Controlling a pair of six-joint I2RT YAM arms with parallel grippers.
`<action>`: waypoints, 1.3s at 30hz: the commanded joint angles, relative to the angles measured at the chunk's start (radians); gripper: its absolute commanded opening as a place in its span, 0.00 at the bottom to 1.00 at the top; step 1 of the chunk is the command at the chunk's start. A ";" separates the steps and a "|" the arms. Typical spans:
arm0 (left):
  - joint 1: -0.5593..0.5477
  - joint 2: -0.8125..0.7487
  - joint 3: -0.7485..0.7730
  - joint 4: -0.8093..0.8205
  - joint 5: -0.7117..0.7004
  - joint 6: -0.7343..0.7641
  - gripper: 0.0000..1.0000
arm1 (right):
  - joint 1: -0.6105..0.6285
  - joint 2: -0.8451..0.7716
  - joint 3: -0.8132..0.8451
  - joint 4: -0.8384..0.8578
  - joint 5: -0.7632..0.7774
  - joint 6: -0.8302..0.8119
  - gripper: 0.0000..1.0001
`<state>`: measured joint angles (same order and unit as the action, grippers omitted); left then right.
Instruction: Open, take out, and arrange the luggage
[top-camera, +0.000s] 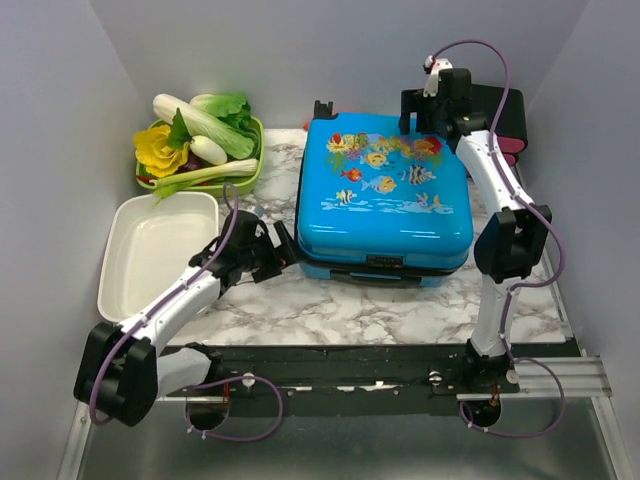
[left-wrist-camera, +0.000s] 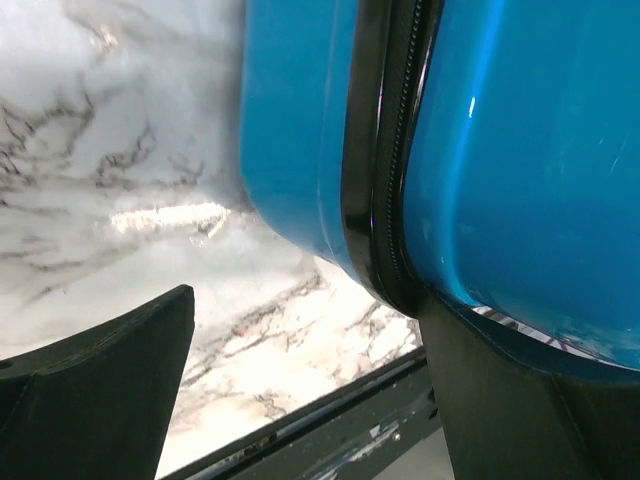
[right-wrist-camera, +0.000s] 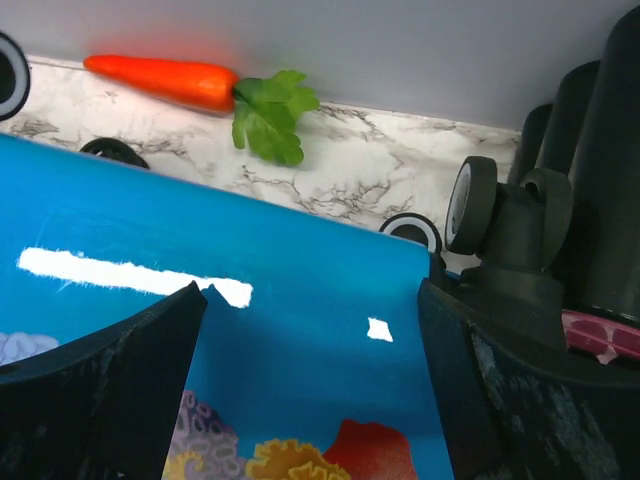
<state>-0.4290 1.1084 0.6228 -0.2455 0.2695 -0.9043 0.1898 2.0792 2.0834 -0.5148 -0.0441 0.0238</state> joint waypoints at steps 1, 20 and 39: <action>0.075 0.117 0.110 0.147 -0.180 0.019 0.99 | 0.042 -0.017 -0.106 -0.217 -0.102 0.019 0.95; -0.173 -0.272 -0.032 -0.029 -0.448 -0.166 0.99 | 0.010 -0.845 -0.837 0.265 0.318 0.366 1.00; -0.611 0.269 0.071 0.230 -0.768 -0.785 0.99 | 0.005 -1.444 -1.361 0.358 0.679 0.558 1.00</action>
<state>-1.0225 1.3128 0.6422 -0.0387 -0.4053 -1.5570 0.1947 0.6476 0.7372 -0.2001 0.5537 0.5598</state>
